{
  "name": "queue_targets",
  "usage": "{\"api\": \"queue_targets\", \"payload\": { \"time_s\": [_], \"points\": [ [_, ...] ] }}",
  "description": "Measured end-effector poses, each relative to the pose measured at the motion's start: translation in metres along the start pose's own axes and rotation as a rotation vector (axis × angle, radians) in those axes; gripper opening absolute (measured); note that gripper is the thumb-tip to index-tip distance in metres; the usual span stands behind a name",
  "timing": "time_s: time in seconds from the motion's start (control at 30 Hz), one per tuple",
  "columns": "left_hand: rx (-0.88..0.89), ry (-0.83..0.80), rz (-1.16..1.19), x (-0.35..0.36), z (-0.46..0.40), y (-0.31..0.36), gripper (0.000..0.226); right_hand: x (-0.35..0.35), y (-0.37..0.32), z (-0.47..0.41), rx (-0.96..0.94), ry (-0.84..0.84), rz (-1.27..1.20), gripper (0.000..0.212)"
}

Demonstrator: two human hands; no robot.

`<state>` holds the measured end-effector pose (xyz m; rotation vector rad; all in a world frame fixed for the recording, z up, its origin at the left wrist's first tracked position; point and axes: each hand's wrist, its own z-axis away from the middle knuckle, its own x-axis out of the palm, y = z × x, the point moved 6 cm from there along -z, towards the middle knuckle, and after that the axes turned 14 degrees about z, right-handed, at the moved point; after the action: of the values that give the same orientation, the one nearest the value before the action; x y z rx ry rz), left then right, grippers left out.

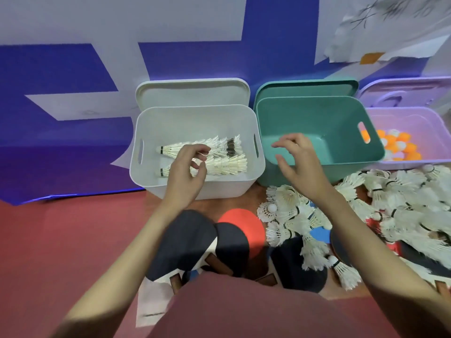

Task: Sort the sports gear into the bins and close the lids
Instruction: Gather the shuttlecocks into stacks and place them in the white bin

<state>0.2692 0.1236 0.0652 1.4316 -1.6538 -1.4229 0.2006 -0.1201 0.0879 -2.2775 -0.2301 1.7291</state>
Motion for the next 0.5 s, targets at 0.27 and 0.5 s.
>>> {"api": "queue_targets", "payload": {
  "time_s": [0.27,0.5],
  "points": [
    [-0.117,-0.328,-0.078,0.064,0.077,-0.007,0.041,0.018,0.077,0.143,0.245,-0.236,0.128,0.03],
    [-0.097,-0.55,-0.226,0.136,0.104,0.007,0.039,0.031,0.11,0.213,0.413,-0.415,0.043,0.04]
  ]
}}
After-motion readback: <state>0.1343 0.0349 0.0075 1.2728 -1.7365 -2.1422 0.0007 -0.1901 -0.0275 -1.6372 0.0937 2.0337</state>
